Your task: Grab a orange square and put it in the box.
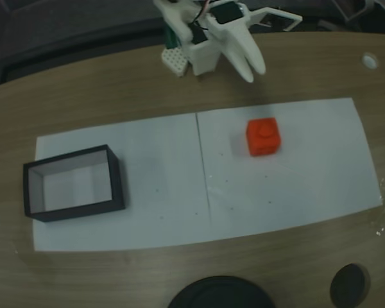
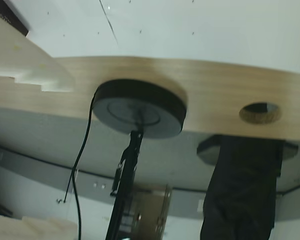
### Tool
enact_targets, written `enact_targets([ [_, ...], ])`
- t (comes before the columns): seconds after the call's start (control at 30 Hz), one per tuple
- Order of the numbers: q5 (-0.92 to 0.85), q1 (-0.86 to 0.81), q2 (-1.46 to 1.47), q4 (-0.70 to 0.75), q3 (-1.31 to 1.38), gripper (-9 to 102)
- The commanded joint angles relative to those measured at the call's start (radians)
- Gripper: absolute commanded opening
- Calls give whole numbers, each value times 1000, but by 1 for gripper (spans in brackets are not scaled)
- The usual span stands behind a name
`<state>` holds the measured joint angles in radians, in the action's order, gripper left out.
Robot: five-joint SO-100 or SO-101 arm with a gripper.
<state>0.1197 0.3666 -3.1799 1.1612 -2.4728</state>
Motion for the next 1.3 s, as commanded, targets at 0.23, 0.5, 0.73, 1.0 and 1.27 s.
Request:
enact_targets([
  [0.23, 74, 109, 727, 115, 374, 35],
  [0.5, 66, 94, 1023, 107, 399, 35],
  [0.73, 66, 94, 1132, 104, 399, 35],
  [1.0, 66, 95, 1210, 54, 396, 35],
  [1.27, 64, 101, 1331, -2, 399, 35],
])
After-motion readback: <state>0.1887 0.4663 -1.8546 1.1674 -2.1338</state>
